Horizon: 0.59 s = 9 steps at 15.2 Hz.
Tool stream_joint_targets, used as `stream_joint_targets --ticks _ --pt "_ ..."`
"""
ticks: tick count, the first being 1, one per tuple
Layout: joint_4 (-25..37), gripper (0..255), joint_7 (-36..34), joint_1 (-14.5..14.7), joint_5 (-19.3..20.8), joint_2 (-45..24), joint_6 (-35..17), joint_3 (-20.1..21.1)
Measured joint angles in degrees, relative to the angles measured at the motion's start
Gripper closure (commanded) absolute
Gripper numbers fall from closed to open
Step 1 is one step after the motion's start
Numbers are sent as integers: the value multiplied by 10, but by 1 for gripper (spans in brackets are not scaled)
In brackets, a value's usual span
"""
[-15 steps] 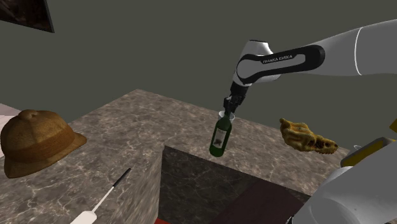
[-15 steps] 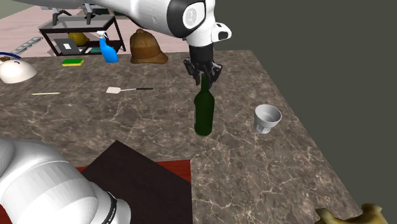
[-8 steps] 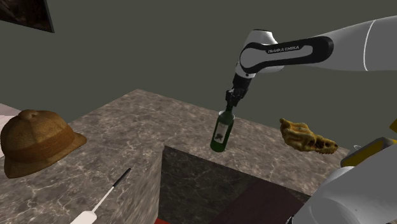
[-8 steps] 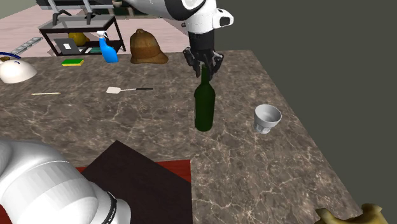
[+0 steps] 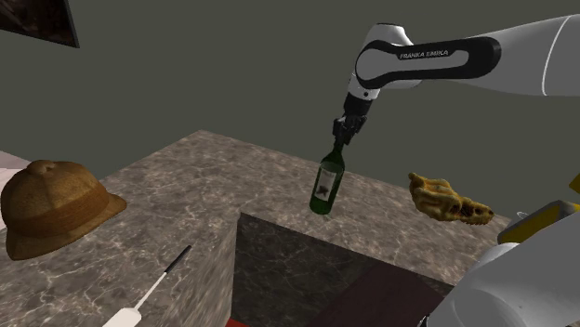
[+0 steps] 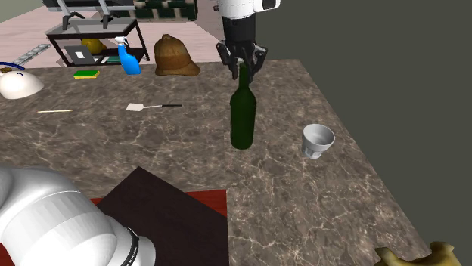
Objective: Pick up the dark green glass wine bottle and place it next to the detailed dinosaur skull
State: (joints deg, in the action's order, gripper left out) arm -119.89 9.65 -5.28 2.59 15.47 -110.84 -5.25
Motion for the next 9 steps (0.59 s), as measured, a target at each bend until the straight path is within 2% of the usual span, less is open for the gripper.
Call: stream_joint_targets --ticks 9 --pt "70 255 3 0 -1 -2 69 0"
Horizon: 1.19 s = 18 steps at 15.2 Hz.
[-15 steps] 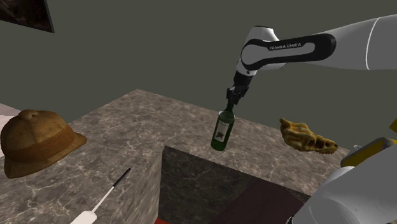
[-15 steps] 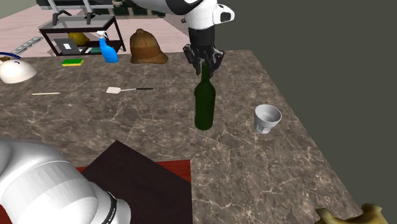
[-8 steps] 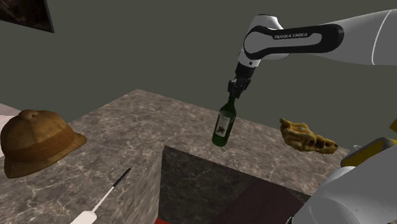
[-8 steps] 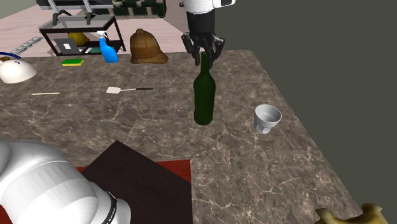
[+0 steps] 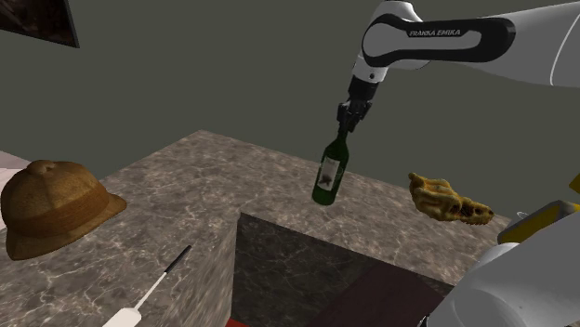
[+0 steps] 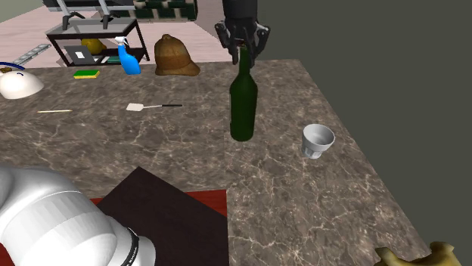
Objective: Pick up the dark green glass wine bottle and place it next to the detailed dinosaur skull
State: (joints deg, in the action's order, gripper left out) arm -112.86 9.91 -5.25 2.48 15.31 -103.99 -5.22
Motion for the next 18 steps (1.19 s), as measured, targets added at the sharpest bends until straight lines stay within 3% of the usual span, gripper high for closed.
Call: stream_joint_targets --ticks 14,18 --pt "135 255 3 1 -3 -23 112 1" --pt "129 255 27 -8 0 -7 120 -14"
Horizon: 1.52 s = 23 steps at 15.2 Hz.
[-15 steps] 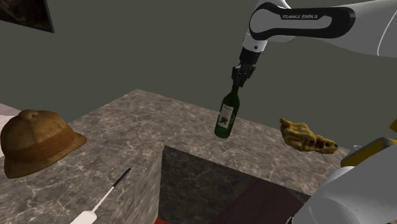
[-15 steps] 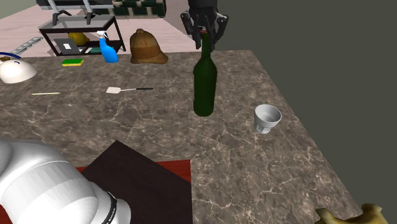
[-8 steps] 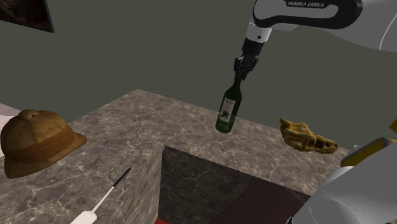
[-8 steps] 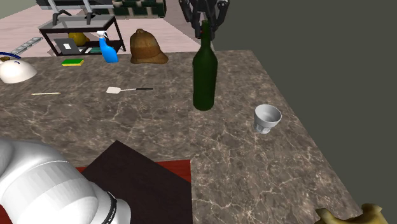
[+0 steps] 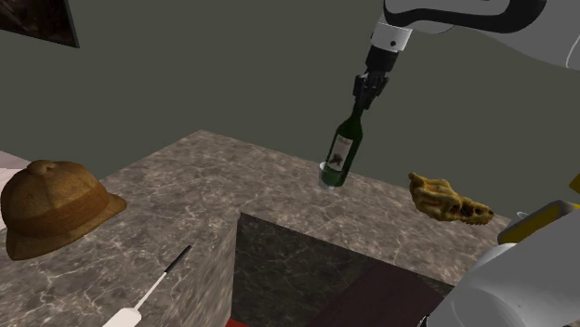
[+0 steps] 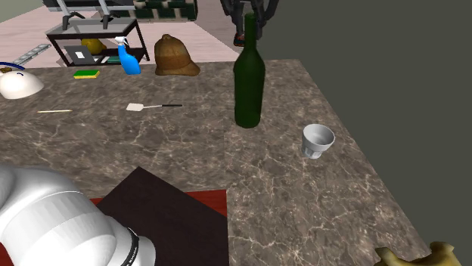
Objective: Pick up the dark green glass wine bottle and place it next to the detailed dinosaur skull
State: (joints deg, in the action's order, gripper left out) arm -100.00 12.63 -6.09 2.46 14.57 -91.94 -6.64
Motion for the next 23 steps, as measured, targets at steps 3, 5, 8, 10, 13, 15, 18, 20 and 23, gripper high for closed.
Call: stream_joint_targets --ticks 3,5,8,10,13,15,18,20,23 --pt "-24 255 35 -14 6 26 1 -23" --pt "-32 255 62 -24 10 36 1 -41" --pt "-46 255 102 -38 17 52 2 -68" --pt "-49 255 129 -47 23 62 7 -86" --pt "-57 255 166 -60 30 71 5 -113" --pt "-55 255 194 -68 34 73 7 -133" --pt "-48 255 237 -81 41 73 12 -164" --pt "-44 255 265 -88 43 68 9 -186" --pt "-26 255 313 -98 44 55 12 -222"
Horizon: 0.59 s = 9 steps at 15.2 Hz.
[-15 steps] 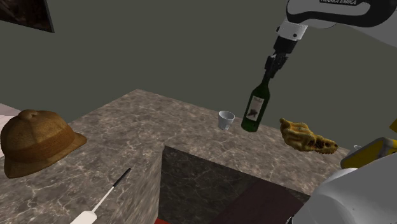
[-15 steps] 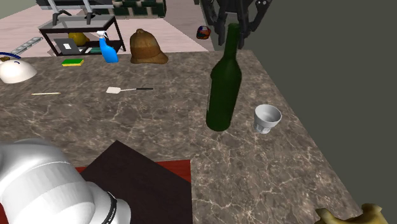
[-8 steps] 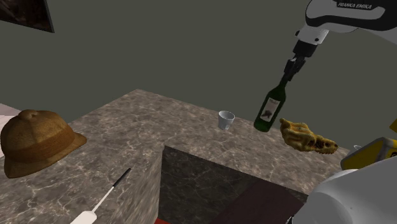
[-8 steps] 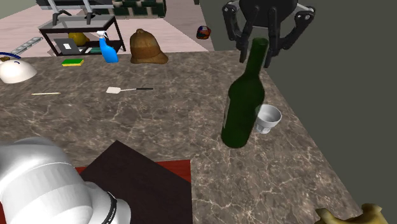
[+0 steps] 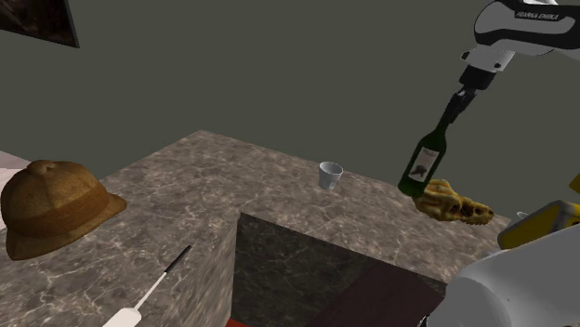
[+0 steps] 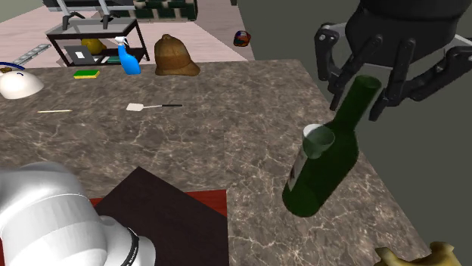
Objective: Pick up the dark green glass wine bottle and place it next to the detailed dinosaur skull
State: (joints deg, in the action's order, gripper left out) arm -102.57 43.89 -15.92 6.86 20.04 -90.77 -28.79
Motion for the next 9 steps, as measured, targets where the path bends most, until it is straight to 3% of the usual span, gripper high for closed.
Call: stream_joint_targets --ticks 9 --pt "90 255 153 -27 -30 -77 16 -120"
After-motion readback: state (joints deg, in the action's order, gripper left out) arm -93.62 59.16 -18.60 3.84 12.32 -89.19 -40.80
